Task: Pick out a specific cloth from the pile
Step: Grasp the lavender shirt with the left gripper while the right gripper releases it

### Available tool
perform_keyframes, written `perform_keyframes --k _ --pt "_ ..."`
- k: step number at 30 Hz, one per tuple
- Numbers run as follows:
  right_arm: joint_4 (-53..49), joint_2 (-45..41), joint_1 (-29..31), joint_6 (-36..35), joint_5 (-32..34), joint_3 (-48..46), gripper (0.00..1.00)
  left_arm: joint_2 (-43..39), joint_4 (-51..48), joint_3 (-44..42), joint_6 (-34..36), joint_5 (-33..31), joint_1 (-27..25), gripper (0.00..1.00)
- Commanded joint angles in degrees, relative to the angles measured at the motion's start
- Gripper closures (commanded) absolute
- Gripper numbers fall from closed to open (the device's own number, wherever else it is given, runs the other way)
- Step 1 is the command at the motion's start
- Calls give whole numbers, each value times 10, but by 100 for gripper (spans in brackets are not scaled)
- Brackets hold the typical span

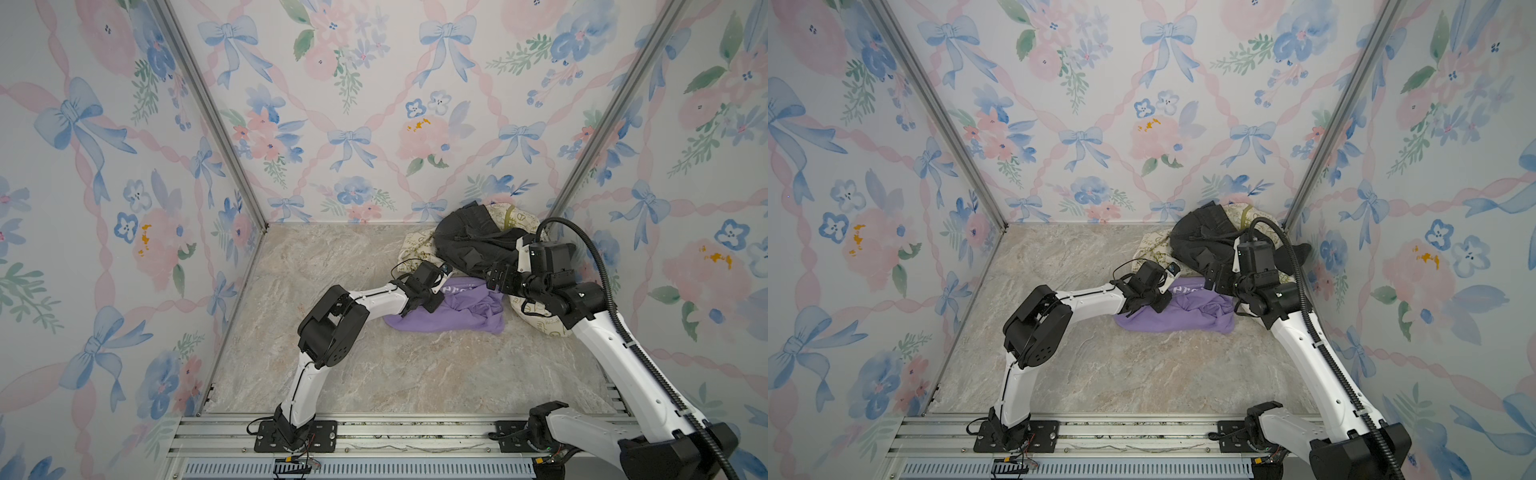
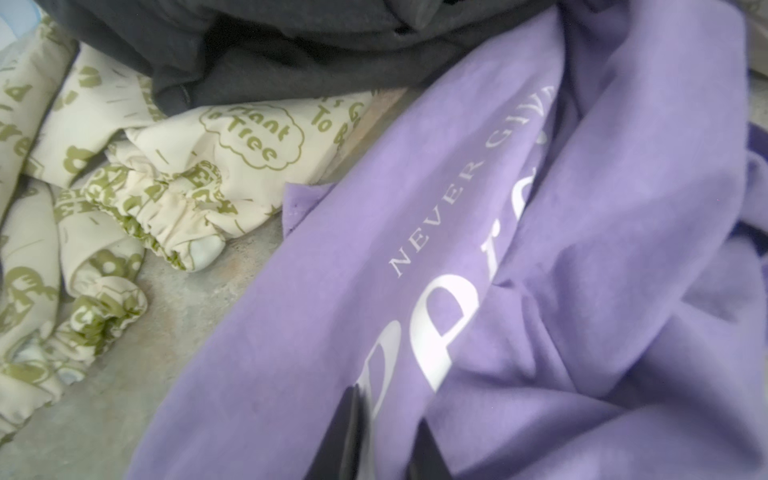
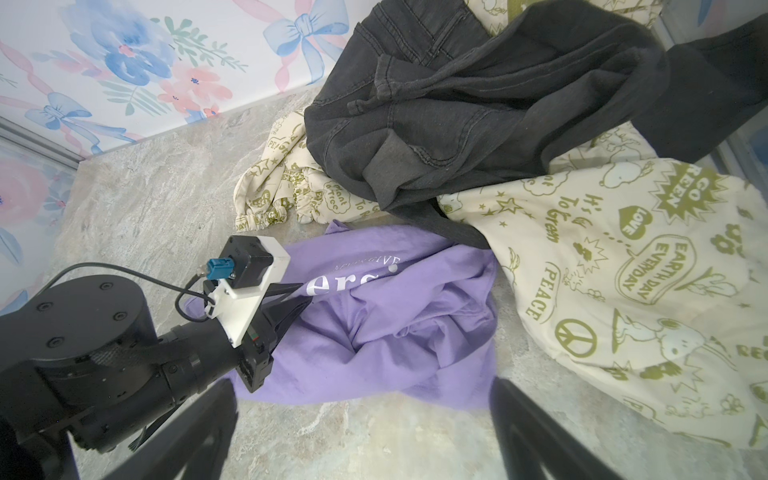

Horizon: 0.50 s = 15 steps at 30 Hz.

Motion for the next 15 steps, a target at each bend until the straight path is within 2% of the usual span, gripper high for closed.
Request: perform_keyframes --k 1,15 --pt "7 -11 -4 6 3 -10 3 -12 -5 14 2 -7 -2 100" --pt "57 -44 -5 24 91 -52 3 -152 10 47 10 -39 20 100"
